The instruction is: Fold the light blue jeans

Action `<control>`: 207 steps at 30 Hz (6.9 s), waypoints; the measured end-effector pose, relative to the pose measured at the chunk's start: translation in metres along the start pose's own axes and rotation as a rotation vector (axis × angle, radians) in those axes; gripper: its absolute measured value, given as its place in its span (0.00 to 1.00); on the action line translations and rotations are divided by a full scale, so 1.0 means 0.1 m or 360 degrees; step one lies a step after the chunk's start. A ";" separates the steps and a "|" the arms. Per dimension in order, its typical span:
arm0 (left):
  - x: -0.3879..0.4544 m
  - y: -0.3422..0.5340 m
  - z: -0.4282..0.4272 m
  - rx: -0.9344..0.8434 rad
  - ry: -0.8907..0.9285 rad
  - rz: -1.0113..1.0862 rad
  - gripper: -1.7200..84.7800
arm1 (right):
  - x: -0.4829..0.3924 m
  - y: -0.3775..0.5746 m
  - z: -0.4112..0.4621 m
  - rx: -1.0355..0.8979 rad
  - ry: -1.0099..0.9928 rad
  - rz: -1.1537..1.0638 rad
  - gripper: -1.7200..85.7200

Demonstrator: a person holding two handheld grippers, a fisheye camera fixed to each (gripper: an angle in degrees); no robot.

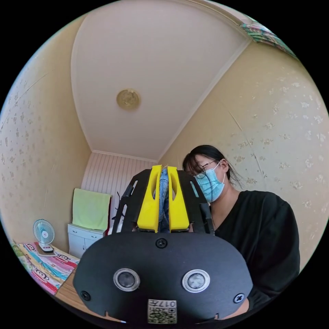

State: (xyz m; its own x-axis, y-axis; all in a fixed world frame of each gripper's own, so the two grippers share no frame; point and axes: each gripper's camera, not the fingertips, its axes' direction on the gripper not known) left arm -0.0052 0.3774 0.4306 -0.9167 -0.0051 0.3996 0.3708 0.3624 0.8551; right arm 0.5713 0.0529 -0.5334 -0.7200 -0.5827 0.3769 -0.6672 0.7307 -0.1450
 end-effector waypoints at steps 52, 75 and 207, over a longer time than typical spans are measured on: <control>-4.31 1.84 -4.83 -0.1748 -0.2205 -0.1888 0.08 | 6.62 -0.72 -1.81 -0.0881 0.1377 0.1073 0.04; 0.07 1.87 -4.92 -0.1368 -0.1906 -0.2254 0.03 | 5.28 2.47 -3.25 -0.0451 0.0956 0.1599 0.11; 0.83 1.26 -3.61 -0.1182 -0.1710 -0.2337 0.01 | 8.58 -0.87 -6.76 -0.0110 0.1081 0.1501 0.09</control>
State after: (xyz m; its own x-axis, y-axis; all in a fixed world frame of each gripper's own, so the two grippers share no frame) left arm 0.0195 0.0857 0.6906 -0.1122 0.6893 -0.7158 -0.9160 0.2076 0.3434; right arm 0.1405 -0.2705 0.4215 -0.6606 0.4977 0.5620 0.1056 0.8028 -0.5869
